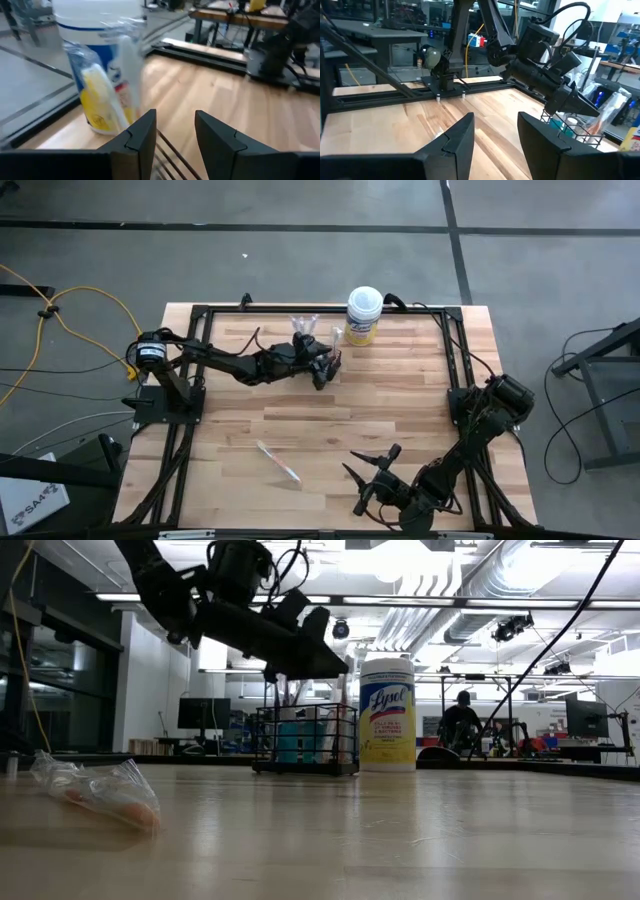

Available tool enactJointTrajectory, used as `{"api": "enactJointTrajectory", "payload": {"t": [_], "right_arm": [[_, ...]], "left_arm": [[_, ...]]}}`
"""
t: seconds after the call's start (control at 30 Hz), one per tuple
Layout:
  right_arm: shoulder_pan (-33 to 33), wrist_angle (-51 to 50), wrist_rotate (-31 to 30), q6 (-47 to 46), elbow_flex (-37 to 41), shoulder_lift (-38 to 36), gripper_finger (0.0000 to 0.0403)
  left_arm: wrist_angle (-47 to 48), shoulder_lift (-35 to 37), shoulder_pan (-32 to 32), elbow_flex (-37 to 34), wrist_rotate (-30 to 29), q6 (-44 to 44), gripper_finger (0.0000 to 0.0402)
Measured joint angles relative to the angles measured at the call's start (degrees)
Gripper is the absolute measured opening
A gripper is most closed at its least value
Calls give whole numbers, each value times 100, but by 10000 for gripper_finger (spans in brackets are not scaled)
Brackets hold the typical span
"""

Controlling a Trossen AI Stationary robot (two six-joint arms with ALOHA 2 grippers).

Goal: Pick & Place toothbrushing station
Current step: Put the orange toothbrush into the black mesh organizer

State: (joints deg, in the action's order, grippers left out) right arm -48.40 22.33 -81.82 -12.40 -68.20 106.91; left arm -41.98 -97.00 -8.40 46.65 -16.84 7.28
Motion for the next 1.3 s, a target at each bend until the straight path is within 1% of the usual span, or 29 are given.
{"api": "enactJointTrajectory", "payload": {"t": [0.23, 0.37, 0.53, 0.7, 0.87, 0.93, 1.03, 1.3], "right_arm": [[2, -227, 420, -11, 0, 0, 142], [99, -301, 697, -47, 0, 0, 142], [294, -446, 1214, -86, 0, 0, 142], [500, -1007, 2004, -845, 0, 0, 142], [769, -1405, 2950, -1597, 0, 0, 142], [870, -1478, 3330, -1773, 0, 0, 142], [1012, -1433, 3831, -1803, 0, 30, 142], [1235, -1380, 4587, -1788, 0, 44, 142]], "left_arm": [[977, 396, 452, -2, 0, 7, 132], [1440, 761, 825, -2, 4, 43, 131], [2169, 1325, 1311, -2, 4, 110, 131], [3018, 1970, 1831, -2, 4, 139, 131], [3429, 2398, 2371, 0, -85, 210, 131], [3583, 2458, 2566, 0, -131, 321, 131], [3827, 2508, 2839, -2, -174, 509, 131], [4422, 2508, 3684, -2, -689, 1145, 131]]}}
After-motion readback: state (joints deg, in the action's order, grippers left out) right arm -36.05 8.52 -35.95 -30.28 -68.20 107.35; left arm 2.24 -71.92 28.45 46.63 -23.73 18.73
